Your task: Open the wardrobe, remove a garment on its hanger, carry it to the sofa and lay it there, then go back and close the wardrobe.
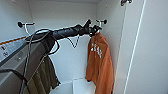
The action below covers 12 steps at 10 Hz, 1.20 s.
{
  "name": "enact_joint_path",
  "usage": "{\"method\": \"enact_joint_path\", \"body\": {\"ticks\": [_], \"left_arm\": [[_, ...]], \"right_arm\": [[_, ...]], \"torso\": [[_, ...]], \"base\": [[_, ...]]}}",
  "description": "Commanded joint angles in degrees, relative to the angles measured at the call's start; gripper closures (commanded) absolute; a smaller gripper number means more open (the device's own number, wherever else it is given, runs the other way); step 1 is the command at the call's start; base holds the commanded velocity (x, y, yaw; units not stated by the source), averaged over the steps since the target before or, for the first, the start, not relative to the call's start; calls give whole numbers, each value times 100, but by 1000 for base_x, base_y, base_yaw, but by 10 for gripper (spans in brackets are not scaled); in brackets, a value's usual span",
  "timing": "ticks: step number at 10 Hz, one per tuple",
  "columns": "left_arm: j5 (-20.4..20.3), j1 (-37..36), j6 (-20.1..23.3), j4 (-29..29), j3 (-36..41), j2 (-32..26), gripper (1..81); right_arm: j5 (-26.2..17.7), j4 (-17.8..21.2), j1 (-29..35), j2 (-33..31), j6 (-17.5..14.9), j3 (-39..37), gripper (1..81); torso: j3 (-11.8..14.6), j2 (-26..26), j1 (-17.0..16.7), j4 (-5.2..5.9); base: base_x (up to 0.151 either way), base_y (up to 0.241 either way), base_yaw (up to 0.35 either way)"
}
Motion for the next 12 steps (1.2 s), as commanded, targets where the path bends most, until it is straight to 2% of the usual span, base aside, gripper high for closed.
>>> {"method": "enact_joint_path", "body": {"ticks": [1,2,4,9,10,11,12], "left_arm": [[-251,-956,-44,-129,-344,63,10],[-294,-868,-44,-129,-476,142,10],[-629,-806,-35,-120,-653,266,10],[-795,-859,-35,-59,-662,292,10],[-796,-859,-26,-50,-697,310,10],[-796,-833,-17,-50,-767,337,10],[-857,-824,-17,-50,-785,345,10]], "right_arm": [[-203,-23,208,21,10,17,10],[-203,-23,208,20,10,17,10],[-203,-23,208,30,10,17,10],[-203,-14,208,56,18,17,10],[-203,-5,208,56,18,17,10],[-203,3,208,56,18,17,10],[-203,3,208,65,18,17,10]], "torso": [[0,0,0,0],[0,0,0,0],[0,0,2,0],[0,0,0,0],[0,0,0,-149],[0,0,0,-438],[0,0,0,-64]], "base": [[0,0,0],[0,0,0],[0,0,0],[0,0,0],[0,0,0],[0,0,0],[0,0,0]]}}
